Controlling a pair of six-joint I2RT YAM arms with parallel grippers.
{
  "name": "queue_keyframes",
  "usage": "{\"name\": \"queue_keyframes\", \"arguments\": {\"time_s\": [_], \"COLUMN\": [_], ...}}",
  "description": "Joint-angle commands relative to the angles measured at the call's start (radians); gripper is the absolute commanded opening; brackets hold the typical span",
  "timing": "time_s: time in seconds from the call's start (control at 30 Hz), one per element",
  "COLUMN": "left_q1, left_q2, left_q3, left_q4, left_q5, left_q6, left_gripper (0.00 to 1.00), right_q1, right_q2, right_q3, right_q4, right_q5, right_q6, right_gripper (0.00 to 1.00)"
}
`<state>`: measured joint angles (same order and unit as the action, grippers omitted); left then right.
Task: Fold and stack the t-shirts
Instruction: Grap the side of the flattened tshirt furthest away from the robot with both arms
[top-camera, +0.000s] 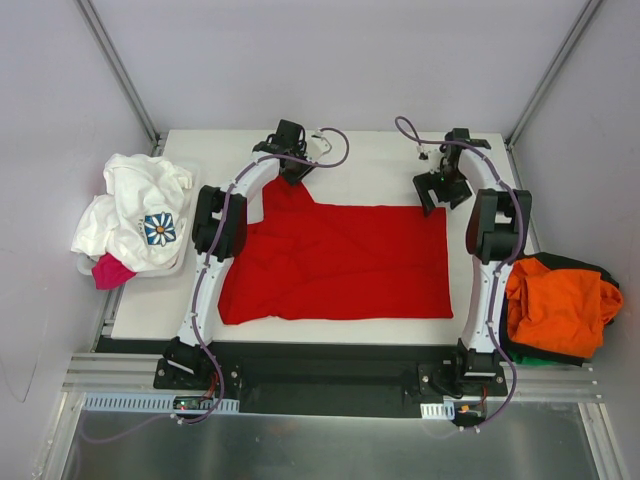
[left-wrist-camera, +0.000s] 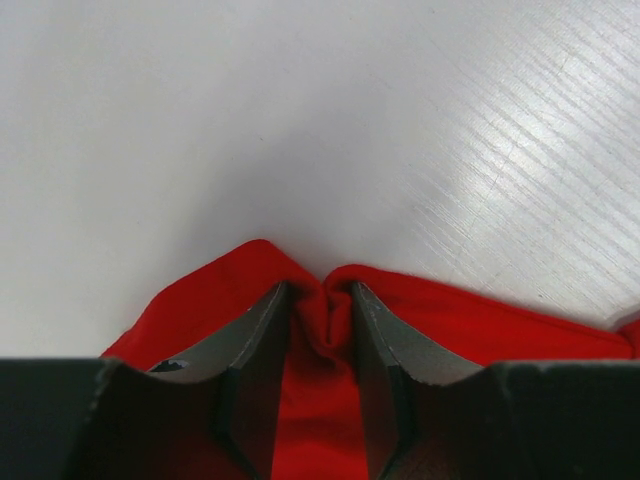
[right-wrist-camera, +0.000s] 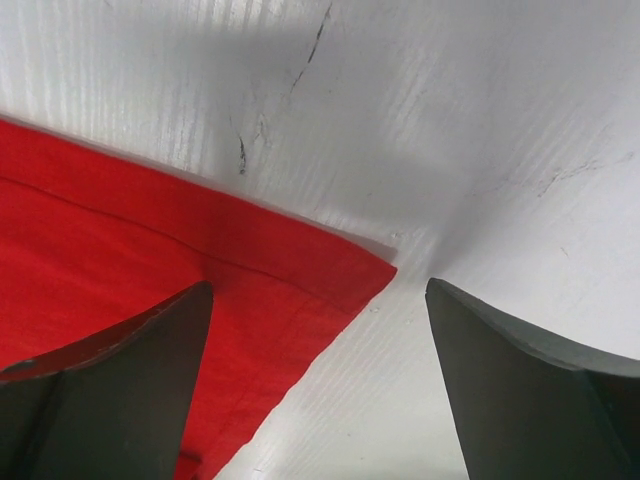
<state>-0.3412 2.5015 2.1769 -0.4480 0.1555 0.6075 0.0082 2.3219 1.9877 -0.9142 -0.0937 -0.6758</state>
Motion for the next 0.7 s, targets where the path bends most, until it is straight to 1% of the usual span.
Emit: {"name": "queue_keyframes", "arguments": {"time_s": [0.0, 0.07, 0.17, 0.27, 0.3, 0.47, 0.5, 0.57, 0.6, 0.67], "left_q1": [-0.005, -0.005, -0.005, -0.007, -0.007, -0.007, -0.007, -0.007, -0.007, -0.007], "left_q2": [-0.03, -0.032, -0.035, -0.038, -0.038, -0.044, -0.046, -0.047, -0.049, -0.055], "left_q3": [-0.037, -0.04, -0.045, -0.048, -0.048, -0.054, -0.055, -0.063, -0.065, -0.074], "left_q4": [-0.046, -0.046, -0.046, -0.046, -0.046, -0.046, -0.046, -0.046, -0.046, -0.046], "left_q5": [-0.007, -0.007, -0.01, -0.01, -0.01, -0.007, -0.01, -0.008, -0.011, -0.011], "left_q6": [0.021, 0.021, 0.025, 0.029, 0.029, 0.031, 0.031, 0.034, 0.035, 0.037], "left_gripper": [0.31, 0.3, 0.29, 0.28, 0.28, 0.27, 0.27, 0.26, 0.25, 0.24], "right_q1": [-0.002, -0.004, -0.004, -0.002, -0.004, -0.001, -0.002, -0.002, -0.001, -0.002], "right_q2": [0.016, 0.034, 0.054, 0.07, 0.071, 0.067, 0.062, 0.06, 0.053, 0.047], "right_q3": [0.074, 0.086, 0.117, 0.138, 0.141, 0.129, 0.125, 0.114, 0.109, 0.097], "right_q4": [-0.06, -0.069, -0.09, -0.109, -0.114, -0.118, -0.12, -0.12, -0.12, -0.118], "right_q5": [-0.02, -0.02, -0.029, -0.04, -0.04, -0.049, -0.047, -0.038, -0.037, -0.035], "right_q6": [-0.027, -0.033, -0.036, -0.039, -0.041, -0.045, -0.047, -0.053, -0.054, -0.057], "right_gripper": [0.91, 0.9, 0.85, 0.72, 0.65, 0.51, 0.45, 0.4, 0.33, 0.25]}}
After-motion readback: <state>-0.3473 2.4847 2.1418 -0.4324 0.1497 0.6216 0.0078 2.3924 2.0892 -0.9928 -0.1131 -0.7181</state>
